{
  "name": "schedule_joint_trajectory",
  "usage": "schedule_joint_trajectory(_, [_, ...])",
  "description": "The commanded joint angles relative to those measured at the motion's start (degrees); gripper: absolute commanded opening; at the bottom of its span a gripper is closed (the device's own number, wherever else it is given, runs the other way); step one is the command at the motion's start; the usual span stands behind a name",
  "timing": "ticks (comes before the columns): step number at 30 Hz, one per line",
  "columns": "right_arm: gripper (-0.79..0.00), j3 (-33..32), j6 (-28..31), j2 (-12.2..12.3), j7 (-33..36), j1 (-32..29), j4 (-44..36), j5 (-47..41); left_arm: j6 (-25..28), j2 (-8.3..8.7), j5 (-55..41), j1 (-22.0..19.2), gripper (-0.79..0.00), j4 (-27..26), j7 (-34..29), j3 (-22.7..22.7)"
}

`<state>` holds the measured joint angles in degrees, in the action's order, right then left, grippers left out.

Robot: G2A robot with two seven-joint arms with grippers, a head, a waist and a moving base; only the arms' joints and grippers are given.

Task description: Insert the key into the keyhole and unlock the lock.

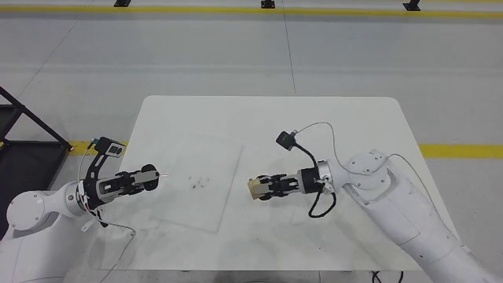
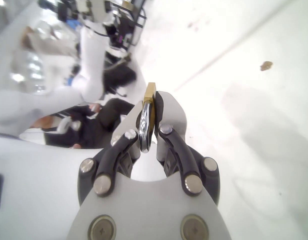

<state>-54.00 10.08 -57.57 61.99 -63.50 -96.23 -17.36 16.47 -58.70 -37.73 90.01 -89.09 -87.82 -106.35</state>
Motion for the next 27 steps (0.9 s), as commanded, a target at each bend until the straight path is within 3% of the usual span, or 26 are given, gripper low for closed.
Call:
schedule_joint_trajectory(1, [-0.785, -0.79, 3.3, -0.02, -1.4, -1.81, 0.78, -3.78, 0.0, 0.0, 0.0, 0.0, -0.785, 0.0, 0.0, 0.0])
schedule_joint_trajectory(9, [-0.785, -0.87, 10.53, -0.64, -5.15, -6.05, 3.83, -11.43, 0.0, 0.0, 0.0, 0.0, -0.785, 0.0, 0.0, 0.0])
schedule_joint_trajectory(27, [-0.785, -0.87, 10.53, -0.64, -5.15, -6.05, 3.83, -11.43, 0.0, 0.0, 0.0, 0.0, -0.785, 0.0, 0.0, 0.0])
